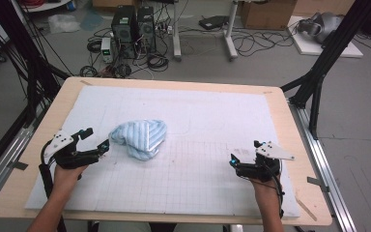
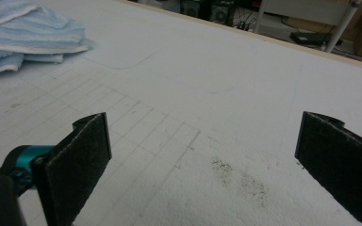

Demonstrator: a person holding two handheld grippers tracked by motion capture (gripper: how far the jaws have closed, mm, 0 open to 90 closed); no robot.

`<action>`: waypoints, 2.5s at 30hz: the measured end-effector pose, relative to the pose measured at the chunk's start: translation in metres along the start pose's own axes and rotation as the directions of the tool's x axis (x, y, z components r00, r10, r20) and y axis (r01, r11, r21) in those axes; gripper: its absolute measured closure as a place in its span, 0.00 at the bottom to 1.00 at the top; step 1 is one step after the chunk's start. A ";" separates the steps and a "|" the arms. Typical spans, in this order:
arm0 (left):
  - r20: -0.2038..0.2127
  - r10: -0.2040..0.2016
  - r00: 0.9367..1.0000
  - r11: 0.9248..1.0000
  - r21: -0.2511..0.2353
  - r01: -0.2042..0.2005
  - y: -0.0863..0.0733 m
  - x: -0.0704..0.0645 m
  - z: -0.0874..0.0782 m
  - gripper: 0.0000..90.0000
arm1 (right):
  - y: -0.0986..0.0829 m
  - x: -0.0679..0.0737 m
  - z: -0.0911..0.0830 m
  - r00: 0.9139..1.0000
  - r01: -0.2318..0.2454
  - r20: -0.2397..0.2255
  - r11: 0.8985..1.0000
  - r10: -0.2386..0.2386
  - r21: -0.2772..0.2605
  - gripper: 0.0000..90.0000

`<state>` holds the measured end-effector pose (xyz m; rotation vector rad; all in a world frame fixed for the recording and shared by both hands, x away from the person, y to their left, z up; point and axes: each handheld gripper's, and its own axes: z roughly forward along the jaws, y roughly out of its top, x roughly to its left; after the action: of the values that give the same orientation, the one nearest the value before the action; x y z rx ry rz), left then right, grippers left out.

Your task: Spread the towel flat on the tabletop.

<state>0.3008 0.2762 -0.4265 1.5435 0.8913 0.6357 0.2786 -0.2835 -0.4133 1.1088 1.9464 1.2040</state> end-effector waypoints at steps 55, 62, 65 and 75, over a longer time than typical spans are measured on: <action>0.176 0.147 0.973 0.960 0.212 -0.184 0.033 -0.037 0.088 0.88 | 0.003 0.016 0.014 0.996 0.047 -0.074 0.997 -0.042 0.064 0.04; 0.234 0.141 0.962 0.970 0.160 -0.181 0.060 -0.050 0.106 0.88 | 0.003 0.016 0.013 0.996 0.045 -0.075 0.997 -0.041 0.056 0.04; 0.240 0.138 0.961 0.971 0.158 -0.179 0.066 -0.052 0.114 0.88 | 0.003 0.017 0.014 0.996 0.045 -0.076 0.997 -0.041 0.058 0.04; 0.329 0.113 0.937 0.970 0.166 -0.175 0.085 -0.089 0.159 0.88 | 0.003 0.016 0.015 0.997 0.041 -0.067 0.997 -0.036 0.066 0.04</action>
<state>0.3953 0.1105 -0.3616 1.8380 0.6101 0.3940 0.2847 -0.2626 -0.4179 1.0726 2.0626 1.1757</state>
